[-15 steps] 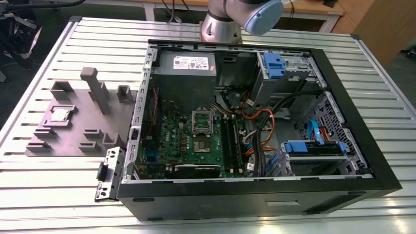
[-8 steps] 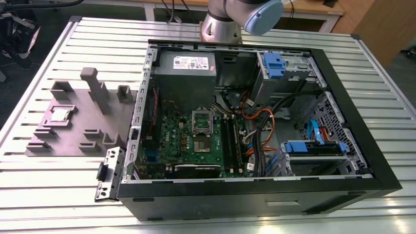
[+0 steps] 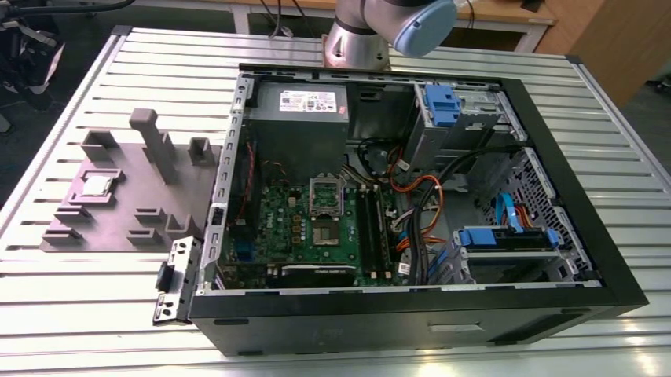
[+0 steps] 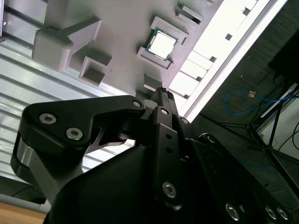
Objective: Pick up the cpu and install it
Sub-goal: 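Pick up the cpu and move it towards the insertion slot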
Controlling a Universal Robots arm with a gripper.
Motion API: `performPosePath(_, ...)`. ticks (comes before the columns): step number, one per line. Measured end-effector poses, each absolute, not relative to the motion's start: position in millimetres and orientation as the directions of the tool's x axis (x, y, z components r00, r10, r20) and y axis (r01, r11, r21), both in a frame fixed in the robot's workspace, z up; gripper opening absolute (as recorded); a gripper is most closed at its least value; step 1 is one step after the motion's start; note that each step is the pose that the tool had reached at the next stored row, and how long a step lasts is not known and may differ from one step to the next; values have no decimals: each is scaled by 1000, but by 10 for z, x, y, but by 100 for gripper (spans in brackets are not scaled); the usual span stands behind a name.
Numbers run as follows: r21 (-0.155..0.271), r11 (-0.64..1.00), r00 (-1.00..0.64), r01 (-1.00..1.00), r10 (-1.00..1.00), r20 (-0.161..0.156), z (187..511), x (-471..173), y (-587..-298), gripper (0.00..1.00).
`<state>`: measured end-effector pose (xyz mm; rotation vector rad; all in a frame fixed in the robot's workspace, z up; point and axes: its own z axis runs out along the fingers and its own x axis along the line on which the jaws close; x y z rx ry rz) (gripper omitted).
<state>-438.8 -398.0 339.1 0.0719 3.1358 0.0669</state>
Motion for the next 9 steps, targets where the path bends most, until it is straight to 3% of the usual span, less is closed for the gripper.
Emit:
performPosePath(5, 43, 998, -999, 46, 46, -3, 3391, -4389, -3980, 11)
performPosePath(7, 43, 998, -999, 46, 46, -3, 3391, -4389, -3981, 17)
performPosePath(9, 43, 998, -999, 46, 46, -3, 3390, -4390, -3981, 29)
